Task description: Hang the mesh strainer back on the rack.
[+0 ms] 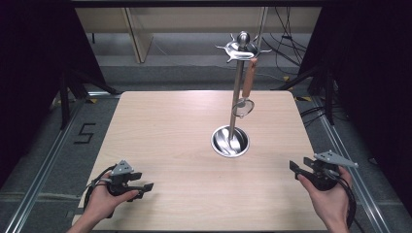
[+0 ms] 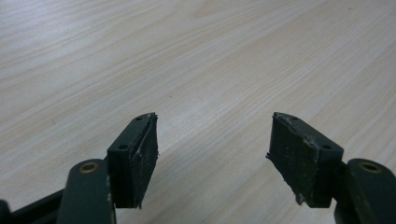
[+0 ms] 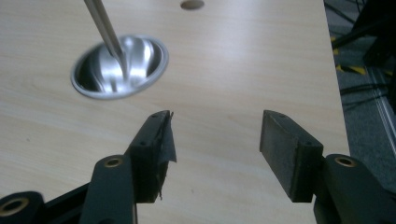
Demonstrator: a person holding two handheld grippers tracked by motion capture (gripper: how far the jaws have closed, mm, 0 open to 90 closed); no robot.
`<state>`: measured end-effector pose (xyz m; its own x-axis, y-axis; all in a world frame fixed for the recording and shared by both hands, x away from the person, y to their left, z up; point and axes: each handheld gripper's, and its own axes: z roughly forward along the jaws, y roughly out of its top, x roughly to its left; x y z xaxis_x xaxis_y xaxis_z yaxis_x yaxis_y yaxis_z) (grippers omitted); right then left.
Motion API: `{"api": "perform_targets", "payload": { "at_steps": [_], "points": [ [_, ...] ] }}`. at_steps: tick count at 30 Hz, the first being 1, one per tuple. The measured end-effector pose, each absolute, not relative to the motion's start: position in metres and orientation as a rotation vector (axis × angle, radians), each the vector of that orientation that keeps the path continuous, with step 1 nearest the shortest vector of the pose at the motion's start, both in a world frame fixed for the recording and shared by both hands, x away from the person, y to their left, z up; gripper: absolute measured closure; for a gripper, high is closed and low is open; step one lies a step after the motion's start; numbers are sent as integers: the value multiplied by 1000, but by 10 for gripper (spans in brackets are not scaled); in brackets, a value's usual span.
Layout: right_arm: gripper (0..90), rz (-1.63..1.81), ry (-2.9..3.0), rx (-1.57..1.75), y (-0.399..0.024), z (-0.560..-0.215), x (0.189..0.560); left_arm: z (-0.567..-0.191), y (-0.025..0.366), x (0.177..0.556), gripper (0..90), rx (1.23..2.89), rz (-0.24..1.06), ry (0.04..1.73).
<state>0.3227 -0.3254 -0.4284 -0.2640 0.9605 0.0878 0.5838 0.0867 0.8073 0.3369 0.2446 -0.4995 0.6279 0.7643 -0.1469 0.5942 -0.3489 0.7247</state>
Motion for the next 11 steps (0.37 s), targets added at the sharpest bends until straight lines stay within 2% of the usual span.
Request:
{"api": "perform_targets", "payload": {
  "at_steps": [4, 10, 11],
  "points": [
    [440, 980, 1938, 1562, -331, -447, 323, -499, 243, 336, 319, 2068, 267, 1050],
    [434, 967, 1950, 1609, -339, -456, 324, -500, 242, 338, 319, 2074, 264, 1056],
    [433, 979, 1920, 1694, -335, -457, 322, -500, 242, 338, 319, 2070, 255, 1057]
  ]
}}
